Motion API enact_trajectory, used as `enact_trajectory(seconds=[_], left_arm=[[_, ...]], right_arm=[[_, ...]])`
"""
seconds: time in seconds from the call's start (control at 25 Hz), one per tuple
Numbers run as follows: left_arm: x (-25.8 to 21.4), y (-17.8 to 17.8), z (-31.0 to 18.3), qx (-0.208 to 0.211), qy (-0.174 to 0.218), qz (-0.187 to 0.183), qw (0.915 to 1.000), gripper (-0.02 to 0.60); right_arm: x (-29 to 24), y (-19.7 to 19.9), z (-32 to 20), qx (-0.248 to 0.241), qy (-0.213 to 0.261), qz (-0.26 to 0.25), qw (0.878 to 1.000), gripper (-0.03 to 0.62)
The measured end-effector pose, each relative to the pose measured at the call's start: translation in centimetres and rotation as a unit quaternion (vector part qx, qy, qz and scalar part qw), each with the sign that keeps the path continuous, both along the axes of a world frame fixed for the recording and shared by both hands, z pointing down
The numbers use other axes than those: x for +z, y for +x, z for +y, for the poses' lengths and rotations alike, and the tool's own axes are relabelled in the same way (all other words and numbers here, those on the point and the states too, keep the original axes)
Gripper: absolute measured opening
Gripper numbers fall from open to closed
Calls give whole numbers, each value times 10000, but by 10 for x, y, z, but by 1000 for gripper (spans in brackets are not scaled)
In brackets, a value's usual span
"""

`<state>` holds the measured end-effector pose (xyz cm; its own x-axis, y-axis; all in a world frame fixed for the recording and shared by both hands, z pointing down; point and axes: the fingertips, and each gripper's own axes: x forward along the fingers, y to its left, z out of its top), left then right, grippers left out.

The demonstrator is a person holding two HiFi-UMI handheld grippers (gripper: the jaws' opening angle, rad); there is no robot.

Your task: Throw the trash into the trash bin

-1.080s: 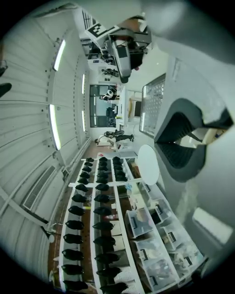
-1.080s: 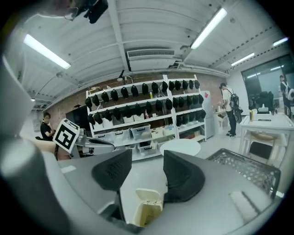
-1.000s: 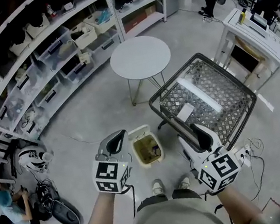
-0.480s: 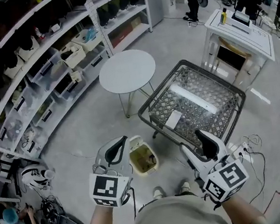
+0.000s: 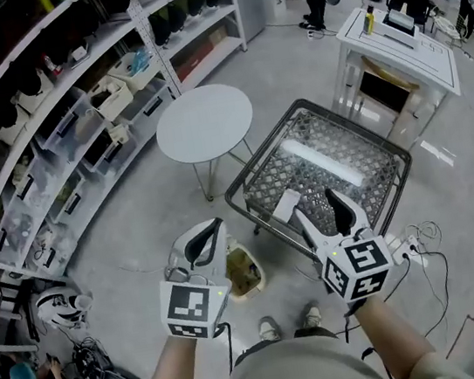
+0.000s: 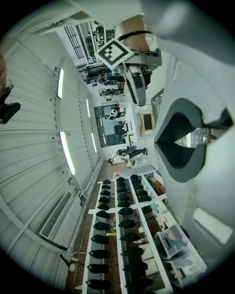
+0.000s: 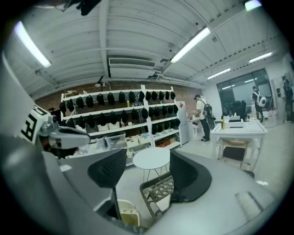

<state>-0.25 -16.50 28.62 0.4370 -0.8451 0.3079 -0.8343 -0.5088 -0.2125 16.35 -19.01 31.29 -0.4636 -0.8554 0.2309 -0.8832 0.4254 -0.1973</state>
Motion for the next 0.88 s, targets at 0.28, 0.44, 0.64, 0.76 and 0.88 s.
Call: enact_trajectory(seconds=[0.28,0.44,0.64,0.76,0.88], left_arm=[[34,9,-49,0,-208,21,9998,2],[65,8,-73,-51,-466,1,9989,2],[115,3,-93,-333,-909,109,9952,2],[145,6,-99,-292,-1139,74,9930,2],[175,7,-103,-309,-1355,61,9903,2]], right_arm=[[66,-3,-72,670,-671,-63,9955,360],[123,-5,-104,1012,-1169,20,9880,379],[207,-13,-127,1199,-1804,-78,9762,382],[251,-19,-135,1273,-2122,64,9689,394],[292,-23,-139,1460,-2452,57,9584,396]])
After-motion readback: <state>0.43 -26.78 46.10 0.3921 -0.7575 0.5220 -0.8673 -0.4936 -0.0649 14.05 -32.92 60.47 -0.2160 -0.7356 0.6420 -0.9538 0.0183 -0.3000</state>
